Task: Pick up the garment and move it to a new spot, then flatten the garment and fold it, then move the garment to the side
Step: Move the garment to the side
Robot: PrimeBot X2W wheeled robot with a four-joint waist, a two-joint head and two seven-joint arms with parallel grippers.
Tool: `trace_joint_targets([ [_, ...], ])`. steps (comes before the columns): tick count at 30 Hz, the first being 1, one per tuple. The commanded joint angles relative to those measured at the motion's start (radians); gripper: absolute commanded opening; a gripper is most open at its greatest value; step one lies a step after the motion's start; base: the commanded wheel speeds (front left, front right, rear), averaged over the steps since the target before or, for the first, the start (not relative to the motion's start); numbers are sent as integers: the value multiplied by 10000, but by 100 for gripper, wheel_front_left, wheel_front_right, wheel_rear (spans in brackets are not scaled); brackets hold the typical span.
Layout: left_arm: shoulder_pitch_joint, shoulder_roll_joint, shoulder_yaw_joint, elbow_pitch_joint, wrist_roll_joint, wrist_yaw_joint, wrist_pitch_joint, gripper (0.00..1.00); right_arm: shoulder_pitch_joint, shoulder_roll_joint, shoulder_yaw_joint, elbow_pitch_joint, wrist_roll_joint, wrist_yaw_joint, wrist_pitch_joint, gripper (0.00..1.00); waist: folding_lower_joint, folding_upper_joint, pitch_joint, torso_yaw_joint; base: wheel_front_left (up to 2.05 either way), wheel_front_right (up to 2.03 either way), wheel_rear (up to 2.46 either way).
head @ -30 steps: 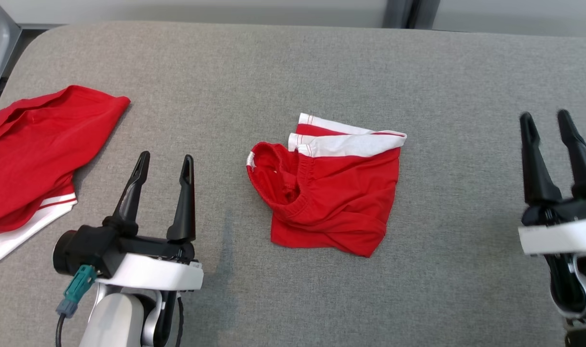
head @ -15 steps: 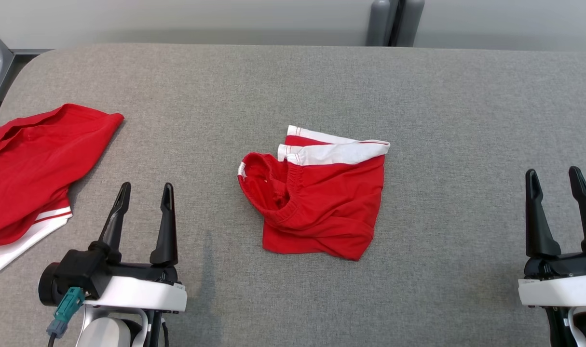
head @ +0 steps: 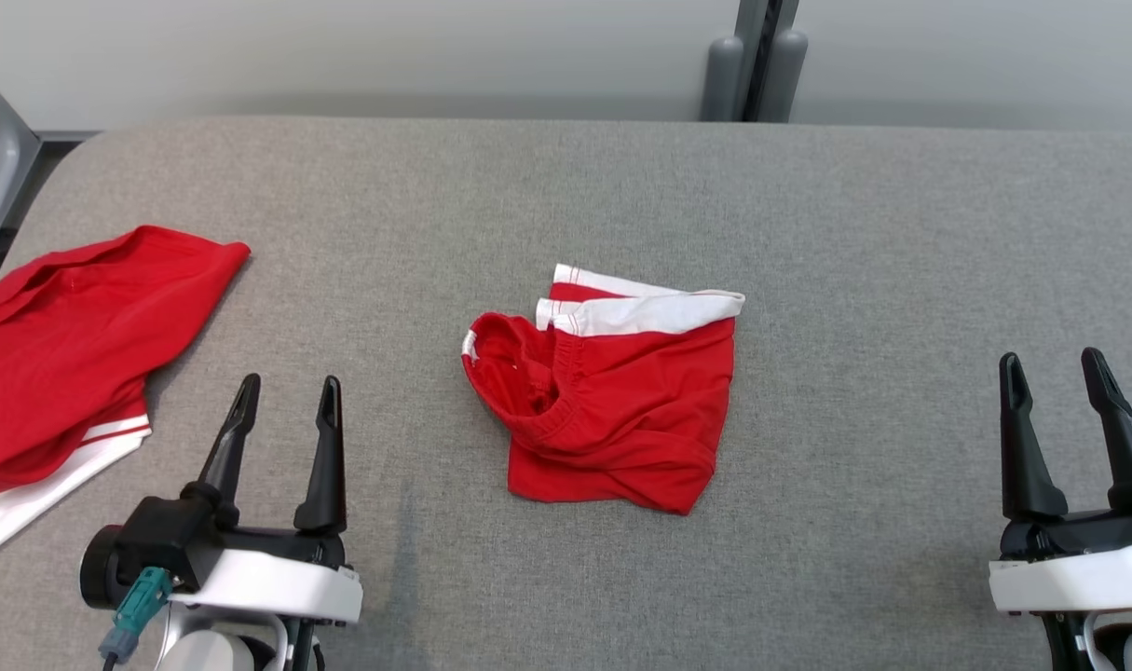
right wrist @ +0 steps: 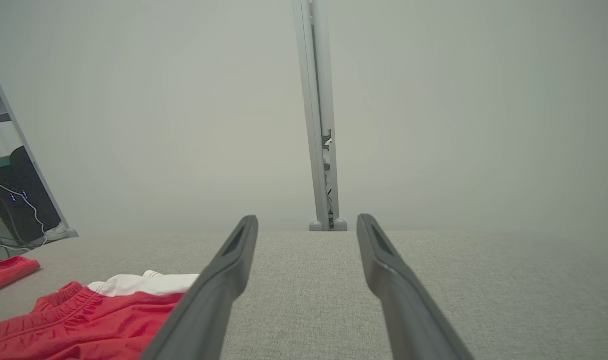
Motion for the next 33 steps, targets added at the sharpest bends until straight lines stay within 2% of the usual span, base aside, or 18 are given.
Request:
trace_joint_targets([
  [1,200,45,-11,42,-24,59,6,100,137,-31,9,-15,-75,20,-45,100,0,0,-153,-7,0,0,0],
  [18,982,240,-278,25,-133,91,574,100,1271,146,-226,251,-229,20,-46,100,0,0,-1478,31,0,0,0],
  [33,1218,414,-416,-124,-88,194,804,100,1656,240,-194,291,-358,20,71,100,0,0,-1853,128,0,0,0],
])
